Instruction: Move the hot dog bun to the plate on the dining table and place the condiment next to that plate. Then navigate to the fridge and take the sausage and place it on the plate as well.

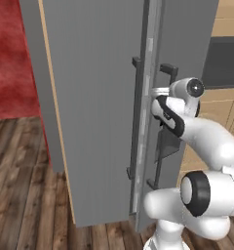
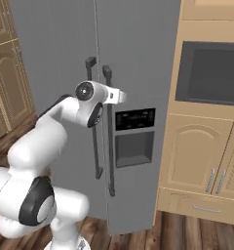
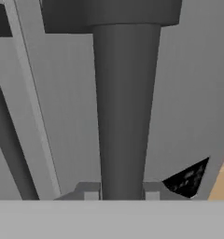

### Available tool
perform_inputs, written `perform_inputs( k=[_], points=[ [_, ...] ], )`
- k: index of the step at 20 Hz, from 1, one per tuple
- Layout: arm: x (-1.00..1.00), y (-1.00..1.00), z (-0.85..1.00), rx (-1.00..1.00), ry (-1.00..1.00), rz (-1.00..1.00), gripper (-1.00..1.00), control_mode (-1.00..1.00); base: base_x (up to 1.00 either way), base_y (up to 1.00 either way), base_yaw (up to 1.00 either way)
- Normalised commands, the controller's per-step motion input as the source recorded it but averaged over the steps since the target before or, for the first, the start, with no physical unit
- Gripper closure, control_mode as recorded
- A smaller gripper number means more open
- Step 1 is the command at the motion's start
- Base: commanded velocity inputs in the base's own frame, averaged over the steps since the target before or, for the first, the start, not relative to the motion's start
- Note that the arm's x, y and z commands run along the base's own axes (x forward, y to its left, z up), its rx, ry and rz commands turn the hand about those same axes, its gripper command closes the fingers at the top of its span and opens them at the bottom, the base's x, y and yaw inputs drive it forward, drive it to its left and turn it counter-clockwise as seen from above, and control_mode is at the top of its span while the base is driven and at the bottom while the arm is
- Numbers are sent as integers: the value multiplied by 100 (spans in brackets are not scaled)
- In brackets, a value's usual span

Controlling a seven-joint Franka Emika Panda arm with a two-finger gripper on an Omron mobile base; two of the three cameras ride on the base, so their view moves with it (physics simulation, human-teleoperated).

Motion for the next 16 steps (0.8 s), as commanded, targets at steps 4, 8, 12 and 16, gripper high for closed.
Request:
perform_inputs(
  k=[4,8,12,16],
  points=[
    [-85,-44,13,0,-4,-5,100,-100,0,0,0],
    [-65,-7,6,-5,0,-6,-100,-100,0,0,0],
    [-76,21,37,-16,-3,-4,-100,-100,0,0,0],
    [-89,27,54,-25,-2,-2,-100,-100,0,0,0]
  ],
)
